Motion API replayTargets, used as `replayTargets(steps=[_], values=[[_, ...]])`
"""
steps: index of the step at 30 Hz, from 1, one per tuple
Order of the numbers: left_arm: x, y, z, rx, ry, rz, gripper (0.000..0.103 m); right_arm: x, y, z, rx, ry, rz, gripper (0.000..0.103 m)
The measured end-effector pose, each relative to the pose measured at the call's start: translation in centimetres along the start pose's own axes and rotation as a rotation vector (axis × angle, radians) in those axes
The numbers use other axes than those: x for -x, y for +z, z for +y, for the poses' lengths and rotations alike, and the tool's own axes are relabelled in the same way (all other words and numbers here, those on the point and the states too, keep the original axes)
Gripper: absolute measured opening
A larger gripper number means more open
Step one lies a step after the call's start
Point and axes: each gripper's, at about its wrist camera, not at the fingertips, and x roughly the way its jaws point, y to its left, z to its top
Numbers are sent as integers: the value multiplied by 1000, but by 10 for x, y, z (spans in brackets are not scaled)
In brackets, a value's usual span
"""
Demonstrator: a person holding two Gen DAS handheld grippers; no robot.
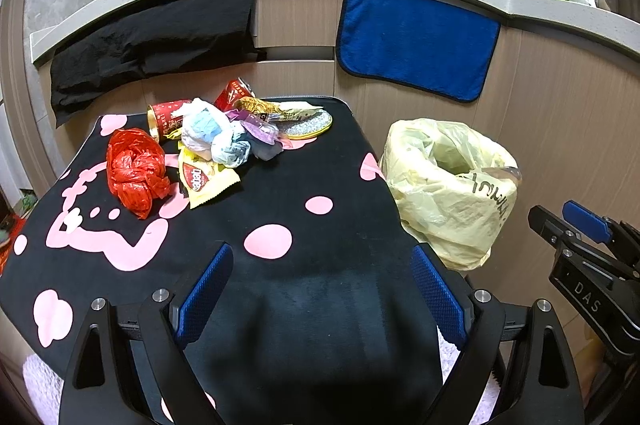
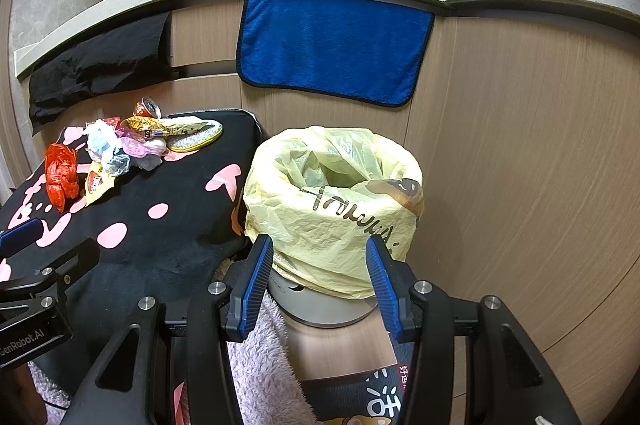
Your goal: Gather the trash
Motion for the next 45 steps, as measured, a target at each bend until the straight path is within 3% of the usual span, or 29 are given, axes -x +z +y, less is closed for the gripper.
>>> replayTargets(steps=[45], values=[[3,14,-7,-6,3,-3,90,-2,4,-2,-5,1,0,46]])
